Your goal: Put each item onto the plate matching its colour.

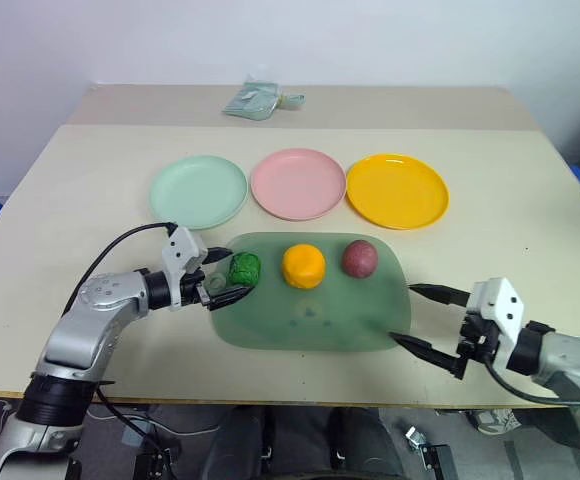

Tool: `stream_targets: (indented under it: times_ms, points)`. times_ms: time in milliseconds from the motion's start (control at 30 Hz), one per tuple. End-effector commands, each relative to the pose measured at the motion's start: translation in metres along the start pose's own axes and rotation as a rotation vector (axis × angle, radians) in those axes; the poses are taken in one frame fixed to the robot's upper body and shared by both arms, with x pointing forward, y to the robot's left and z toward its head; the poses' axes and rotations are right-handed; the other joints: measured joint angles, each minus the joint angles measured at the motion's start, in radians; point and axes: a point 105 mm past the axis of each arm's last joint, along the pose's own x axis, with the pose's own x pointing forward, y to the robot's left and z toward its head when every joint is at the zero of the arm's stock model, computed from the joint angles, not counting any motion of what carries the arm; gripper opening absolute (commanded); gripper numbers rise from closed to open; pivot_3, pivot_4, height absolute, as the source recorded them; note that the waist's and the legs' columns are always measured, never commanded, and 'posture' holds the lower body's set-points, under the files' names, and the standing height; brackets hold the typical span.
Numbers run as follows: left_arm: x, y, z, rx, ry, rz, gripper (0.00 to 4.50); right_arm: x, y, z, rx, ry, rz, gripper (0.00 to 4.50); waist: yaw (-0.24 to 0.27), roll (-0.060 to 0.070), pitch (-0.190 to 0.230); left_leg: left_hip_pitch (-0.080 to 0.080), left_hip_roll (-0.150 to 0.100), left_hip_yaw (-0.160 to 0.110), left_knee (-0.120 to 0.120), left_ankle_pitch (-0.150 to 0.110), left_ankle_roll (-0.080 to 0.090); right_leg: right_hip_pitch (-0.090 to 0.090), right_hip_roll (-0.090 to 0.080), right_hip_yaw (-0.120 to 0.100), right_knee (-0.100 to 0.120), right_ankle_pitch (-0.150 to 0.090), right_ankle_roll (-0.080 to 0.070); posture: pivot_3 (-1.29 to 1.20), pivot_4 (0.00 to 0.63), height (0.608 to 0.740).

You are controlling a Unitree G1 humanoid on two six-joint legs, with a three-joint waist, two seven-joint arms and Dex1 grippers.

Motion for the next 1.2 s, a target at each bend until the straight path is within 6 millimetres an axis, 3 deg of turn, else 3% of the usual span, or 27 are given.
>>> stream_targets:
  times_ms: [33, 100, 133, 200, 267, 367, 467, 600, 667, 800, 967, 1200]
  points:
    - [0.006, -0.001, -0.001, 0.025, 0.006, -0.019, 4.50, 0.006, 0.003, 0.014, -0.017, -0.037, -0.013, 4.47, 0.000, 0.000, 0.000, 0.000, 0.000, 0.000, 0.000, 0.000, 0.000, 0.000, 0.000, 0.000, 0.000, 0.000, 0.000, 0.00, 0.150, 0.740]
    - [0.006, 0.000, -0.002, 0.024, 0.011, -0.021, 4.50, 0.007, 0.003, 0.016, -0.015, -0.037, -0.016, 4.47, 0.000, 0.000, 0.000, 0.000, 0.000, 0.000, 0.000, 0.000, 0.000, 0.000, 0.001, 0.000, 0.001, 0.000, 0.000, 0.00, 0.150, 0.740]
    - [0.007, 0.000, -0.003, 0.025, 0.011, -0.019, 4.26, 0.008, 0.003, 0.017, -0.015, -0.038, -0.016, 4.49, 0.000, 0.000, 0.000, 0.000, 0.000, 0.000, 0.000, 0.000, 0.000, -0.001, 0.001, 0.000, 0.001, 0.000, 0.000, 0.00, 0.150, 0.740]
    - [0.004, 0.001, -0.003, 0.018, 0.007, -0.014, 3.65, 0.008, 0.002, 0.021, -0.016, -0.043, -0.013, 4.50, 0.000, 0.000, 0.000, 0.000, 0.000, 0.000, 0.000, 0.000, 0.000, -0.001, 0.001, 0.000, 0.001, 0.000, 0.000, 0.00, 0.150, 0.740]
    - [-0.001, 0.010, 0.002, 0.003, -0.013, 0.046, 2.72, 0.009, 0.000, 0.024, -0.017, -0.050, -0.012, 4.50, 0.000, 0.000, 0.000, 0.000, 0.000, 0.000, 0.000, 0.000, 0.001, -0.001, 0.001, 0.000, 0.001, 0.000, 0.000, 0.00, 0.150, 0.740]
    - [-0.013, 0.038, 0.024, -0.071, -0.141, 0.212, 2.72, 0.012, -0.003, 0.026, -0.015, -0.060, -0.011, 4.50, 0.001, -0.001, 0.001, 0.000, 0.000, 0.000, 0.000, 0.000, 0.001, -0.001, 0.000, 0.000, 0.002, 0.000, 0.000, 0.00, 0.150, 0.740]
    - [-0.029, 0.084, 0.042, -0.100, -0.225, 0.505, 2.72, 0.015, -0.005, 0.027, -0.014, -0.071, -0.008, 4.50, 0.003, -0.002, 0.001, -0.001, 0.000, -0.001, 0.001, 0.000, 0.001, -0.001, 0.000, 0.000, 0.003, 0.000, 0.000, 0.00, 0.150, 0.740]
    - [-0.037, 0.125, 0.037, -0.120, -0.137, 0.779, 2.72, 0.020, -0.009, 0.029, -0.019, -0.088, -0.007, 4.50, 0.001, -0.004, 0.000, -0.001, -0.002, 0.000, 0.002, 0.000, 0.001, -0.001, 0.001, -0.001, 0.004, 0.000, 0.000, 0.00, 0.150, 0.740]
    - [-0.032, 0.142, 0.035, -0.172, -0.122, 0.864, 2.72, 0.023, -0.012, 0.032, -0.021, -0.106, -0.008, 4.50, 0.003, -0.005, 0.000, 0.000, -0.002, 0.000, 0.002, 0.000, 0.001, -0.001, 0.001, -0.001, 0.005, 0.000, 0.001, 0.00, 0.150, 0.740]
    - [-0.014, 0.151, 0.029, -0.175, -0.065, 0.857, 2.72, 0.027, -0.014, 0.033, -0.023, -0.118, -0.005, 4.50, 0.002, -0.008, 0.001, -0.002, -0.002, 0.000, 0.006, 0.000, 0.002, -0.001, 0.002, -0.002, 0.007, 0.000, 0.001, 0.00, 0.150, 0.740]
    - [-0.012, 0.156, 0.032, -0.187, -0.099, 0.851, 4.45, 0.032, -0.022, 0.035, -0.013, -0.123, -0.038, 4.50, -0.001, -0.010, 0.002, -0.003, -0.002, 0.000, 0.007, -0.001, 0.003, -0.001, 0.002, -0.002, 0.007, 0.000, 0.001, 0.00, 0.150, 0.740]
    - [-0.043, 0.152, 0.045, -0.122, -0.170, 0.877, 4.45, 0.040, -0.030, 0.040, 0.008, -0.154, -0.050, 4.50, -0.001, -0.010, 0.002, -0.003, -0.001, 0.000, 0.008, -0.001, 0.002, -0.002, 0.002, -0.001, 0.007, 0.000, 0.001, 0.00, 0.150, 0.740]
